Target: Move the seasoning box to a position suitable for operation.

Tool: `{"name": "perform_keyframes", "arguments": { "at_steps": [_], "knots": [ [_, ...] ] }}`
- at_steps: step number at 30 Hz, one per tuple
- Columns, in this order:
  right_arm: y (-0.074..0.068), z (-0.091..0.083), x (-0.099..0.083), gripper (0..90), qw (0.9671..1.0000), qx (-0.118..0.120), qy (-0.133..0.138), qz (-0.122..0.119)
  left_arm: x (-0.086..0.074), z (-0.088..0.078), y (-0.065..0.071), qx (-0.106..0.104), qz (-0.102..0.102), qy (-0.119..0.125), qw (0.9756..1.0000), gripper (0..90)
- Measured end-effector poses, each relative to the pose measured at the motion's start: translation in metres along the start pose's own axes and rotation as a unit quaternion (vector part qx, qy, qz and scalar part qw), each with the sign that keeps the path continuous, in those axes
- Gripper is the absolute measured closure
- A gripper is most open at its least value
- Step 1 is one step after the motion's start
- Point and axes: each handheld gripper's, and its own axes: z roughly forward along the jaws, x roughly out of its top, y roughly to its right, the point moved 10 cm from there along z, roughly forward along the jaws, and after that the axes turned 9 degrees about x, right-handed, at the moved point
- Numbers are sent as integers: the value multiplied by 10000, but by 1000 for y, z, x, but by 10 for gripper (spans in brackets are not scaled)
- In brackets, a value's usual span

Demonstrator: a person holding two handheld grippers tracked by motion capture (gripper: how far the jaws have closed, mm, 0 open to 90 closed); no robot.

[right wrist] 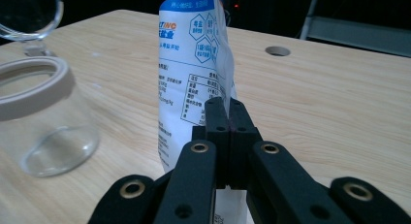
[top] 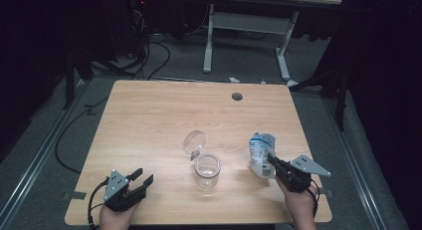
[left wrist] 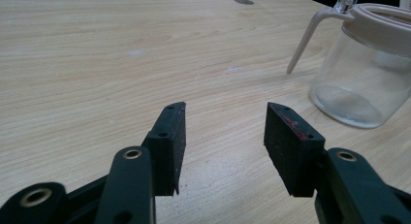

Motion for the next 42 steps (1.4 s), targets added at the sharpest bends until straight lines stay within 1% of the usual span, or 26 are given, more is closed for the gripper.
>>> {"name": "perform_keyframes", "arguments": {
  "at_steps": [1, 5, 6, 7, 8, 9, 11, 12, 13, 14, 15, 17, 21, 23, 24, 25, 27, 28, 30, 33, 34, 36, 39, 40, 41, 42],
  "knots": [
    [-5, 2, 1, 900, 10000, 53, -6, -19, 1, 1, 3, -38, 24, 3, 10000, 508],
    [-12, 4, 2, 900, 9999, 91, -7, -48, 6, 2, 8, -37, 119, 45, 9999, 521],
    [-14, 4, 3, 900, 9999, 107, 4, -46, 8, 3, 9, -10, 190, 77, 9998, 521],
    [-18, 5, 4, 900, 9999, 137, 15, -20, 12, 5, 15, -46, 298, 105, 9995, 517],
    [-19, 5, 5, 900, 9999, 137, 2, -58, 12, 5, 15, -46, 298, 105, 9995, 514],
    [-21, 6, 5, 900, 9999, 106, -23, -57, 14, 9, 19, -83, 370, 107, 9992, 508],
    [-22, 8, 6, 900, 9999, 62, -56, -93, 13, 14, 22, -197, 394, 47, 9990, 505],
    [-22, 8, 6, 900, 9999, 62, -56, -93, 13, 14, 22, -197, 394, 47, 9990, 505],
    [-25, 10, 5, 900, 9998, 8, -155, -115, 12, 18, 24, -286, 432, 4, 9987, 500],
    [-25, 10, 5, 900, 9998, 8, -155, -115, 12, 18, 24, -286, 432, 4, 9987, 496],
    [-27, 12, 5, 900, 9996, -37, -245, -98, 13, 20, 25, -327, 447, 18, 9985, 495],
    [-30, 13, 5, 900, 9997, -32, -260, -13, 14, 20, 25, -342, 408, 37, 9986, 487],
    [-30, 11, 5, 900, 9994, -68, -336, 92, 14, 23, 25, -460, 303, 31, 9985, 483],
    [-30, 9, 6, 900, 9990, -72, -421, 147, 13, 23, 28, -496, 306, 48, 9983, 478],
    [-30, 8, 8, 900, 9985, -67, -522, 170, 14, 24, 30, -517, 356, 50, 9980, 476],
    [-30, 8, 8, 900, 9985, -67, -522, 170, 14, 24, 30, -517, 356, 50, 9980, 475],
    [-31, 6, 9, 900, 9973, -99, -718, 124, 14, 25, 33, -564, 371, 83, 9977, 474],
    [-31, 6, 9, 900, 9973, -99, -718, 124, 14, 25, 33, -564, 371, 83, 9977, 474],
    [-31, 4, 9, 900, 9965, -111, -821, 128, 14, 26, 34, -565, 379, 91, 9976, 474],
    [-30, 0, 10, 900, 9953, -80, -955, 137, 14, 27, 35, -584, 341, 88, 9977, 474],
    [-30, -3, 12, 900, 9944, -64, -1051, 40, 14, 27, 36, -612, 340, 61, 9975, 474],
    [-30, -5, 12, 900, 9938, -60, -1106, 53, 14, 28, 36, -647, 280, 54, 9975, 473],
    [-28, -7, 15, 900, 9921, 14, -1258, 19, 14, 27, 35, -629, 260, 69, 9977, 473],
    [-28, -7, 15, 900, 9921, 14, -1258, 19, 14, 27, 35, -629, 260, 69, 9977, 473],
    [-28, -7, 15, 900, 9908, 34, -1356, 27, 14, 27, 35, -629, 251, 91, 9977, 473],
    [-28, -7, 15, 900, 9908, 34, -1356, 27, 14, 26, 35, -633, 252, 102, 9976, 473]
  ]
}}
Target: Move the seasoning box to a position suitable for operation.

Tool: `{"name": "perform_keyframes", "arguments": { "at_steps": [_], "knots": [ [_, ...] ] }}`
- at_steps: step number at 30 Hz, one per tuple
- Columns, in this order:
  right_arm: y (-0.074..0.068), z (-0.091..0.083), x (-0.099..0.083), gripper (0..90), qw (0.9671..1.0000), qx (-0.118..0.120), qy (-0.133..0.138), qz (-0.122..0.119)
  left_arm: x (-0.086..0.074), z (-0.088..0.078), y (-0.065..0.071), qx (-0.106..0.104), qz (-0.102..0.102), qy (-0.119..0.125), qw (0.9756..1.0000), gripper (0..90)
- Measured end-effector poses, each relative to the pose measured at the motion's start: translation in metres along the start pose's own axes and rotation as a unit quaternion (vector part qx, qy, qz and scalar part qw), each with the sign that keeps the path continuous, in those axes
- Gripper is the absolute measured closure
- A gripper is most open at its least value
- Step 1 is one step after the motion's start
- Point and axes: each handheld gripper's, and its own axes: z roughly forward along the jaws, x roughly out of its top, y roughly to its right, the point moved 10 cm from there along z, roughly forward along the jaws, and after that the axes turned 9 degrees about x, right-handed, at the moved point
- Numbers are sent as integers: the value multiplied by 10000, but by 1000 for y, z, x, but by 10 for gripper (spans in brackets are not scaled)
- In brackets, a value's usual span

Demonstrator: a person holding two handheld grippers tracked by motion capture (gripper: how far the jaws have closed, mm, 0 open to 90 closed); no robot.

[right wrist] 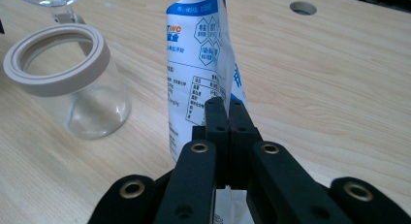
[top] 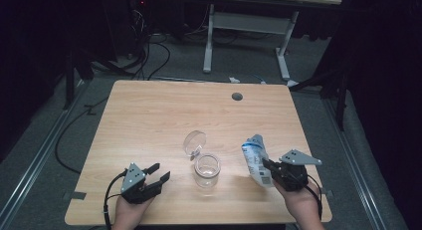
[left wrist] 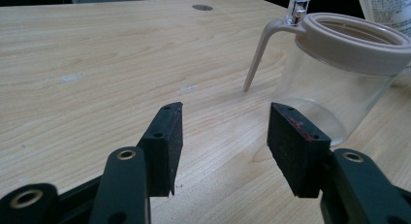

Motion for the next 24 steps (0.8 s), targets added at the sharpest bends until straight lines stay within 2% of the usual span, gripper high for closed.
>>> {"name": "perform_keyframes", "arguments": {
  "at_steps": [1, 2, 3, 7, 8, 12, 15, 19, 24],
  "knots": [
    [0, -1, 0, 900, 9999, 29, -120, 1, 0, 0, 0, -3, 17, 6, 10000, 473],
    [0, -1, 0, 900, 9999, 29, -120, 1, 0, 0, 0, -3, 17, 6, 10000, 472],
    [0, -2, -1, 900, 9996, 50, -267, -16, -1, 1, 1, -11, 19, -4, 10000, 472],
    [0, -4, -1, 900, 9989, 128, -449, 1, -2, 2, 1, -14, 36, -15, 10000, 472],
    [0, -4, -1, 900, 9982, 135, -582, -10, -2, 1, 1, -16, 38, -20, 10000, 472],
    [2, -4, -1, 900, 9974, 172, -698, 22, -2, 1, 1, -19, 36, -16, 10000, 472],
    [3, -3, -3, 900, 9957, 186, -907, 3, -2, 1, 2, -28, 34, -12, 10000, 472],
    [4, -2, -3, 900, 9943, 184, -1045, -43, -3, 2, 3, -27, 48, -27, 10000, 472],
    [3, -3, -2, 900, 9910, 206, -1319, -134, -3, 2, 3, -19, 84, -45, 10000, 472]
  ]
}}
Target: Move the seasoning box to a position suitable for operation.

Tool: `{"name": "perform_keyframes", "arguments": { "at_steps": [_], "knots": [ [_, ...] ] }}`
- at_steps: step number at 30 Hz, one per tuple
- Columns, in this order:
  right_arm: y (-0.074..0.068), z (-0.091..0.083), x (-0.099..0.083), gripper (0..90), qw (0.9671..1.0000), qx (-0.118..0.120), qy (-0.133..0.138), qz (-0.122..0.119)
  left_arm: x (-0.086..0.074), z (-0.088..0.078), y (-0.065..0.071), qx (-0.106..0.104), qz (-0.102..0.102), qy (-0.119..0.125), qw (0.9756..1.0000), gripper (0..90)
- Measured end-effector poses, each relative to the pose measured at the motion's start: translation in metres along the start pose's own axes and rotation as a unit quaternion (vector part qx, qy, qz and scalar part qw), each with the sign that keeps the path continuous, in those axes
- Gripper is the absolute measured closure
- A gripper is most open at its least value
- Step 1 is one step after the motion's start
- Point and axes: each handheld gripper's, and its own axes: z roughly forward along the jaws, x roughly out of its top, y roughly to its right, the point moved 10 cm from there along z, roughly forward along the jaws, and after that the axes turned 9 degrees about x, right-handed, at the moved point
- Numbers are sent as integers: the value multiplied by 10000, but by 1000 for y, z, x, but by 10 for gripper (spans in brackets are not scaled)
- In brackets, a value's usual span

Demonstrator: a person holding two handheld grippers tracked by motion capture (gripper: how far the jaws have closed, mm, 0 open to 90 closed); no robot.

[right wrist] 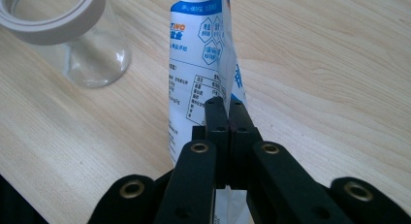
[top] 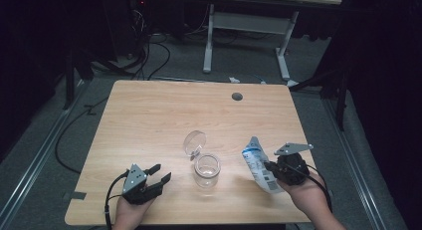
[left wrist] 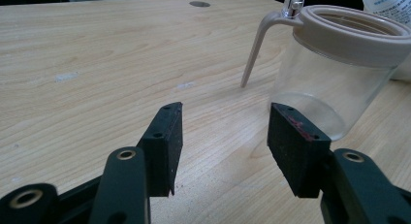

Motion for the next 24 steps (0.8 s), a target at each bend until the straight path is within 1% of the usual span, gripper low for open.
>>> {"name": "perform_keyframes", "arguments": {
  "at_steps": [1, 2, 4, 5, 7, 11, 12, 13, 14, 15, 16, 17, 18, 19, 21, 23, 24],
  "knots": [
    [0, 0, 0, 900, 10000, 0, 0, 0, 0, 0, 0, 0, 0, 0, 10000, 472],
    [0, 0, 0, 900, 10000, -12, -88, -6, 0, 0, 0, -4, 6, 7, 10000, 472],
    [0, 0, 1, 900, 9997, -26, -216, -94, 1, -1, 1, -3, -12, 25, 10000, 472],
    [0, 0, 1, 900, 9997, -26, -216, -94, 1, -1, 1, -3, -12, 25, 10000, 472],
    [-1, -1, 1, 900, 9993, -11, -350, -151, 2, -2, 2, -23, 7, 30, 10000, 472],
    [-1, -2, 2, 900, 9988, -7, -471, -146, 2, -1, 3, -38, 27, 34, 10000, 472],
    [-2, -3, 3, 900, 9984, 45, -551, -137, 2, -1, 4, -42, 33, 38, 10000, 472],
    [-2, -3, 3, 900, 9984, 45, -551, -137, 2, -2, 4, -50, 35, 42, 10000, 472],
    [-4, -4, 3, 900, 9978, 98, -643, -124, 2, -2, 4, -54, 37, 45, 10000, 472],
    [-4, -4, 3, 900, 9976, 118, -674, -132, 2, -2, 5, -55, 34, 43, 10000, 472],
    [-4, -4, 3, 900, 9976, 118, -674, -132, 2, -2, 5, -55, 34, 43, 10000, 472],
    [-4, -5, 3, 900, 9969, 112, -765, -108, 2, -2, 5, -54, 37, 43, 10000, 472],
    [-4, -5, 3, 900, 9969, 112, -765, -108, 2, -2, 5, -54, 37, 43, 10000, 472],
    [-4, -6, 3, 900, 9963, 93, -850, -83, 2, -2, 4, -50, 29, 52, 10000, 472],
    [-4, -6, 4, 900, 9961, 117, -869, -103, 2, -2, 4, -47, 34, 50, 10000, 472],
    [-5, -8, 5, 900, 9952, 83, -959, -189, 3, -2, 4, -51, 31, 57, 10000, 472],
    [-5, -8, 5, 900, 9952, 83, -959, -189, 3, -2, 4, -51, 31, 57, 10000, 472]
  ]
}}
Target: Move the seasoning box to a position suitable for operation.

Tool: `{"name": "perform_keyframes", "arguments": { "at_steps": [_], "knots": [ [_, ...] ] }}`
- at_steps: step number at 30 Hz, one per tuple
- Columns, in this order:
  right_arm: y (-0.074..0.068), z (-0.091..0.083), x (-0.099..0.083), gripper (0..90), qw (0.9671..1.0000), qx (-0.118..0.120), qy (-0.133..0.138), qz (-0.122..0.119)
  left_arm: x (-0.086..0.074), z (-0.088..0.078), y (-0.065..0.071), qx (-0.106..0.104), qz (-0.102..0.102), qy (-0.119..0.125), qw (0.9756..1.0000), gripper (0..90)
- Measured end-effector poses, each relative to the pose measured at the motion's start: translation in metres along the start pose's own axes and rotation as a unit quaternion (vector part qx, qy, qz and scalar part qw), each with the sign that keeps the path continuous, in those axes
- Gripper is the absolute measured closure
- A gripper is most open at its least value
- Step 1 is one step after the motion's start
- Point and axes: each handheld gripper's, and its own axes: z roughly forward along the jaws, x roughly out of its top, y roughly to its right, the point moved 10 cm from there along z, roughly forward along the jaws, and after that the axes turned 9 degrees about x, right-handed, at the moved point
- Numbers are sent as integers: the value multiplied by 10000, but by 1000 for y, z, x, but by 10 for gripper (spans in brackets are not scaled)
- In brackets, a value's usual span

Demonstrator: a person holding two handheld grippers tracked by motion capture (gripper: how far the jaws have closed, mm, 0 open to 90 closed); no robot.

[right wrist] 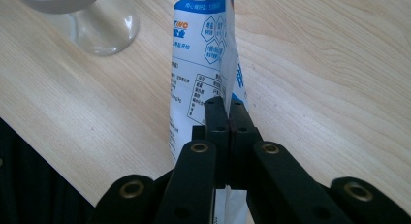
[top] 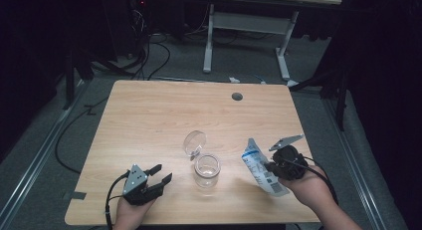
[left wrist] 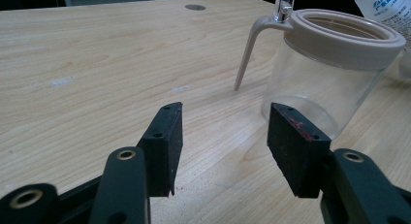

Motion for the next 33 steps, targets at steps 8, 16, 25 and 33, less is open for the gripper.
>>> {"name": "perform_keyframes", "arguments": {
  "at_steps": [8, 16, 25, 33],
  "knots": [
    [2, -1, -4, 900, 9994, -69, -326, 10, 0, 0, 0, -7, 3, 2, 10000, 474],
    [3, -5, -5, 900, 9986, -60, -531, -4, 0, 0, 1, -24, 11, -1, 10000, 476],
    [2, -5, -2, 900, 9973, 17, -739, -17, 0, 0, 1, -34, 17, -1, 10000, 477],
    [2, -3, -5, 900, 9954, 63, -954, -3, -1, 0, 2, -43, 25, 0, 10000, 476]
  ]
}}
